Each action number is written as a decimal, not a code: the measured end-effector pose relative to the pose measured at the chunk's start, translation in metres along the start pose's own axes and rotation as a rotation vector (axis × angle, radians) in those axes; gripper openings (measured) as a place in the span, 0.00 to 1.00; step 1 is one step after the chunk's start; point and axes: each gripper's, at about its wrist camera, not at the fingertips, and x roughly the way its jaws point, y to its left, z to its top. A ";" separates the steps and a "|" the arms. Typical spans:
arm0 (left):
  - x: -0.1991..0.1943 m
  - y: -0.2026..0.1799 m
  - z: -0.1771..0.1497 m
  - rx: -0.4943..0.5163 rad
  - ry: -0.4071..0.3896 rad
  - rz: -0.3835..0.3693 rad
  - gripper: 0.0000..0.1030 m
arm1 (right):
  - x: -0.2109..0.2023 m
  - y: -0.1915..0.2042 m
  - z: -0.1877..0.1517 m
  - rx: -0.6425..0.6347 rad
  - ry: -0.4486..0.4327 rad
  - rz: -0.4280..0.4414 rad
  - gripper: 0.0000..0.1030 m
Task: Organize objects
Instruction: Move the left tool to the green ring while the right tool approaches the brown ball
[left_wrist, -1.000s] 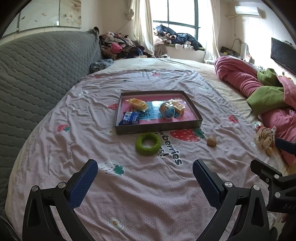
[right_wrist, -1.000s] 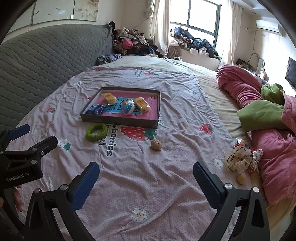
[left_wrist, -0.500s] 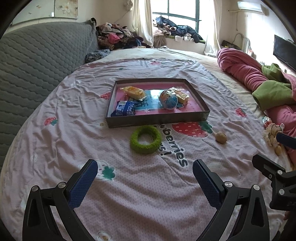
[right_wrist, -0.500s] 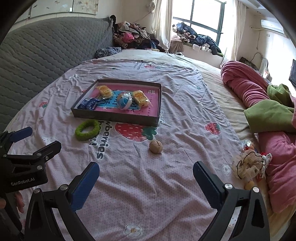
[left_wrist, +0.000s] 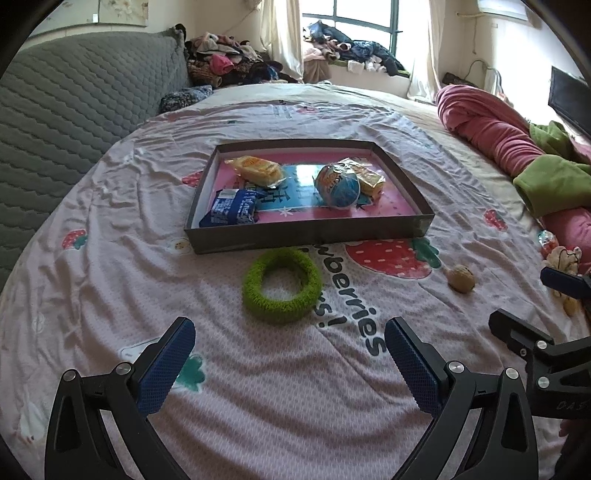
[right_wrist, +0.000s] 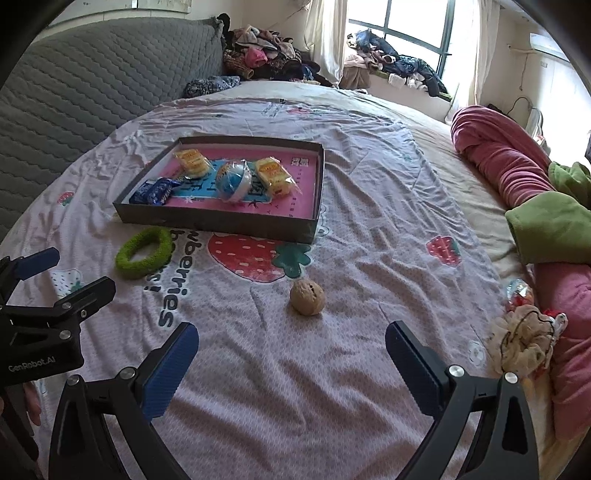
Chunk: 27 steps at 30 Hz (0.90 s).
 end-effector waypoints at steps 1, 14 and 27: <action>0.003 0.000 0.001 -0.001 0.002 -0.001 0.99 | 0.004 0.000 0.001 0.000 0.003 0.002 0.99; 0.042 0.004 0.006 -0.006 0.026 0.014 0.99 | 0.047 -0.008 0.007 0.015 0.042 0.028 0.99; 0.058 -0.004 0.013 0.015 0.026 0.003 0.99 | 0.067 -0.013 0.009 0.020 0.061 0.028 0.99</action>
